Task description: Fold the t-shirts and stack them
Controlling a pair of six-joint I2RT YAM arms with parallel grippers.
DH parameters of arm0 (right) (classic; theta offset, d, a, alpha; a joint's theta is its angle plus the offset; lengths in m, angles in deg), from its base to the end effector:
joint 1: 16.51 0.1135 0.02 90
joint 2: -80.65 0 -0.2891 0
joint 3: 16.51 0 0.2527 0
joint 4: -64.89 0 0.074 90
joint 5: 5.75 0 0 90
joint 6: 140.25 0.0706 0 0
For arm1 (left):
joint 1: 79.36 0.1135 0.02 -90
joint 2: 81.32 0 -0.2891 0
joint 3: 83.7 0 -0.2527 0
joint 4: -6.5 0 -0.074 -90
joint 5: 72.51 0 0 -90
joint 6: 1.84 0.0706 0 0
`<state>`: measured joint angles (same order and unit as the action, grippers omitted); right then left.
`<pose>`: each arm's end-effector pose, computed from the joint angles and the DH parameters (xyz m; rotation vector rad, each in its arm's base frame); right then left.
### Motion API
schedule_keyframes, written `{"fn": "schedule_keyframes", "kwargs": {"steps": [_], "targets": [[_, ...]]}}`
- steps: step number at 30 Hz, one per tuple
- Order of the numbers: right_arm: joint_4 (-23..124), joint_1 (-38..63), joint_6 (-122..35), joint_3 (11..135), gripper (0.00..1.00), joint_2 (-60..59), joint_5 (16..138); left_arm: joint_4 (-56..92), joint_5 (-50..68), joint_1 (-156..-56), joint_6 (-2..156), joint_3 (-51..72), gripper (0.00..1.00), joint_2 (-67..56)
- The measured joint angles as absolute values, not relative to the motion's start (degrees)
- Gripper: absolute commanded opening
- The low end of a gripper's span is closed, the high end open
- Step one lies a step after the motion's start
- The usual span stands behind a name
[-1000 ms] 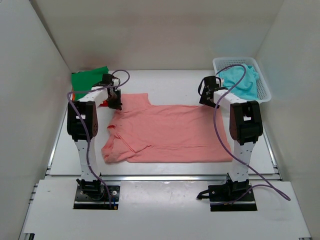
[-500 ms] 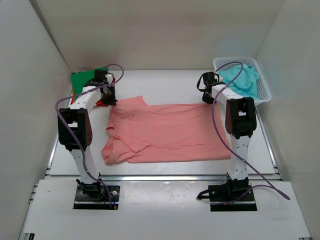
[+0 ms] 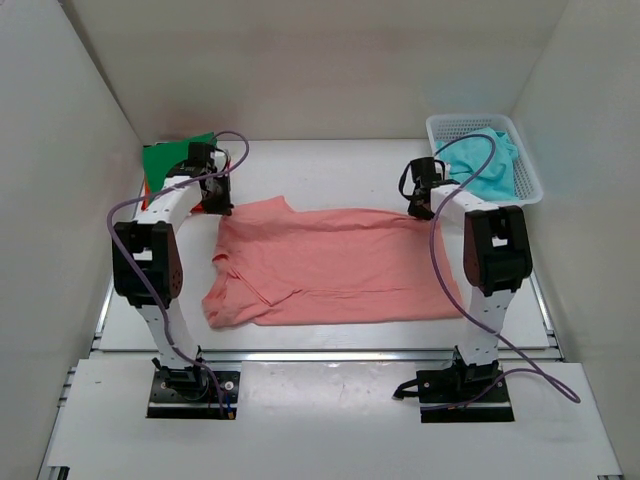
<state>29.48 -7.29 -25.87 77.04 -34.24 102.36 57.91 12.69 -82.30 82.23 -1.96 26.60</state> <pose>0.4521 0.0511 0.1658 0.4467 2.4569 -0.1653 0.4270 -0.0278 0.2198 -0.0403 2.6398 -0.1630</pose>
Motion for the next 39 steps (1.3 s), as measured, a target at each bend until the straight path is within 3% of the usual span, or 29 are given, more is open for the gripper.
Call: {"fn": "schedule_keyframes", "kwargs": {"steps": [23, 39], "targets": [[36.85, -7.69, -23.2, 45.85, 0.0, -1.65, 96.19, 51.0, 13.67, -83.59, 86.69, 26.36, 0.0, -1.33], [37.15, -7.51, -20.12, 33.91, 0.0, 5.78, 93.83, 44.07, 13.41, -85.84, 93.31, 43.96, 0.0, -18.84]]}}
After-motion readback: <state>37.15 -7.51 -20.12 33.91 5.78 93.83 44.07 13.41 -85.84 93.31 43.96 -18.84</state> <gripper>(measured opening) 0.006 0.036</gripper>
